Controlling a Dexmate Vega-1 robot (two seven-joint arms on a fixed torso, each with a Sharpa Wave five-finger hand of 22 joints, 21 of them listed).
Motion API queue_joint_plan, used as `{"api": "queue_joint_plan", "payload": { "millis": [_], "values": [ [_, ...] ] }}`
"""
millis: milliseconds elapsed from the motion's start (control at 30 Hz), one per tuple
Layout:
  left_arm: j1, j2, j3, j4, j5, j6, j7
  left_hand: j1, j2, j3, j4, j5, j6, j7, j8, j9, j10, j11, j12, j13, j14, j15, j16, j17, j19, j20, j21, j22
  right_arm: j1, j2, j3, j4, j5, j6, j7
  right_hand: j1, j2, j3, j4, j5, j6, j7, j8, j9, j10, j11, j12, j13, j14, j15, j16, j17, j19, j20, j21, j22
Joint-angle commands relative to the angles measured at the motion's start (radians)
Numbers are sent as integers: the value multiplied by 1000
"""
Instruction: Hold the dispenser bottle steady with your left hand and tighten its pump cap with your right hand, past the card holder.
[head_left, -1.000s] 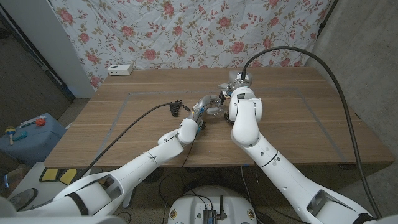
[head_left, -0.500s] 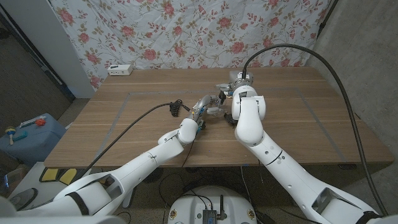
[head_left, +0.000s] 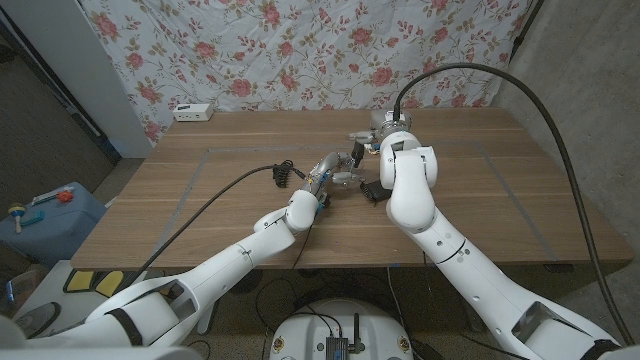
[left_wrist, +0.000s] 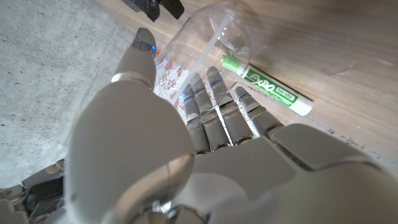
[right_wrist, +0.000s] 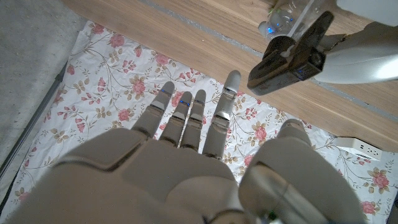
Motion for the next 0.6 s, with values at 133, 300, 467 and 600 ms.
{"api": "queue_joint_plan", "payload": {
  "millis": [133,300,467,600],
  "values": [
    [8,8,-5,-14,1,-1,-1,-113,150,109,100,6,175,-21,5,3,7,-2,5,5,-1,-51,8,2,2,-61,3,3,-19,-78,77,-117,163,70,22,55,-4,13,-40,6,-111,-9,-46,11,-87,12,-2,5,-68,23,-6,-1,-31,3,-3,4],
    [7,9,-4,-13,2,-5,-4,-113,149,109,101,6,175,-19,5,3,7,-2,5,6,-2,-49,7,2,2,-61,3,3,-11,-108,93,-139,220,79,41,82,-3,21,-61,6,-188,-13,-79,15,-142,19,-2,6,-108,36,-5,-1,-58,14,-5,3],
    [7,10,-5,-16,4,-4,-6,-109,152,110,99,7,171,-16,3,3,3,0,4,6,-4,-49,8,3,1,-59,3,3,-1,-142,93,-153,238,87,48,117,8,37,-84,6,-237,-22,-101,17,-185,14,-3,6,-135,45,-4,-2,-75,22,-5,3],
    [7,11,-4,-17,4,-4,-8,-109,152,110,100,7,171,-14,3,3,4,1,5,6,-4,-49,8,3,0,-58,2,3,8,-163,96,-165,258,91,60,129,12,41,-94,3,-280,-41,-122,18,-233,14,-5,6,-174,52,-8,-2,-96,28,-7,3]
  ]
}}
